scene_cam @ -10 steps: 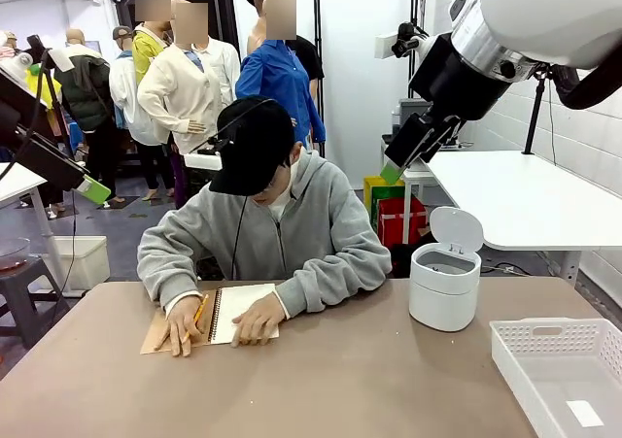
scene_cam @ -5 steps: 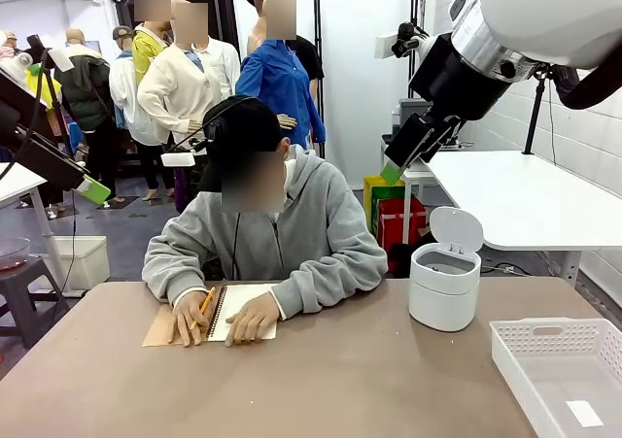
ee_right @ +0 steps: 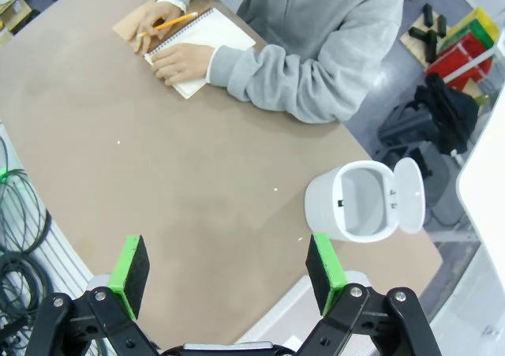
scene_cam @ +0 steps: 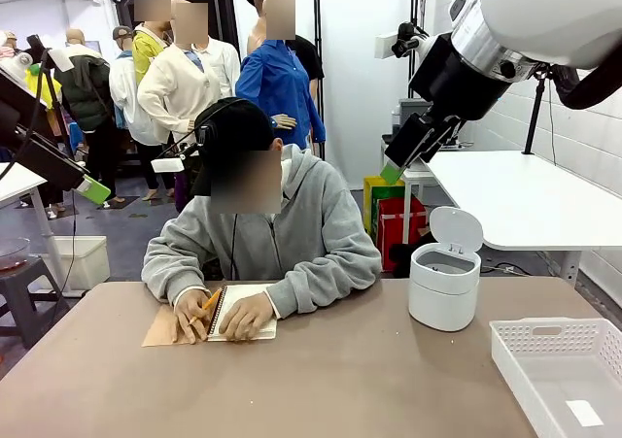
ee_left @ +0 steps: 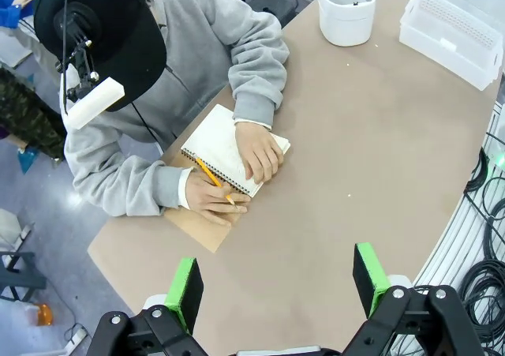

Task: Sort the paper based on its condition.
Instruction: If a person hands you a paper, place it in the Organizing basket , and if it's crumpled, put it in the Trash can.

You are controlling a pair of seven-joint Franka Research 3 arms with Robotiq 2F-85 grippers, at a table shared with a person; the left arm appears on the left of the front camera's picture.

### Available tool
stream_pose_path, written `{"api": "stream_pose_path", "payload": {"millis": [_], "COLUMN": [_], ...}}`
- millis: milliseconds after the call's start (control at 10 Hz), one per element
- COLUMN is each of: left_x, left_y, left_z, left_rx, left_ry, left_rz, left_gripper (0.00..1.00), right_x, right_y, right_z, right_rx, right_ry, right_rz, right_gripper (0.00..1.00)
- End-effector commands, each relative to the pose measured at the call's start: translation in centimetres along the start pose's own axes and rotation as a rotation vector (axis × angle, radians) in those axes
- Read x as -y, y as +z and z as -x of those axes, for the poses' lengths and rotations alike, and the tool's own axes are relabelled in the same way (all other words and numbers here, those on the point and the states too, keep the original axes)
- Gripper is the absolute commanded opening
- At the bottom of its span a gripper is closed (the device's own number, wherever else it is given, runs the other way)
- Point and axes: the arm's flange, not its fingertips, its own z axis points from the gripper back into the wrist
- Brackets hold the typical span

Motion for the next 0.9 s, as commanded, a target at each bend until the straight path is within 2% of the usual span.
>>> {"api": "stream_pose_path", "payload": {"millis": [0, 400, 800], "left_x": [0.0, 0.0, -0.1], "left_y": [0.2, 0.0, 0.1], "left_z": [0.1, -0.2, -0.5], "left_rx": [0.001, -0.006, 0.000], "left_ry": [-0.001, 0.022, 0.076], "left_rz": [0.006, -0.002, 0.002], "left_gripper": [1.00, 1.00, 1.00], "right_x": [0.1, -0.5, -1.4], "right_y": [0.0, -0.1, 0.0], "right_z": [0.0, 0.0, 0.1], "right_rx": [0.003, -0.004, 0.047], "right_ry": [-0.002, -0.001, -0.009], "right_rz": [0.001, 0.001, 0.001], "right_gripper": [1.00, 1.00, 1.00]}}
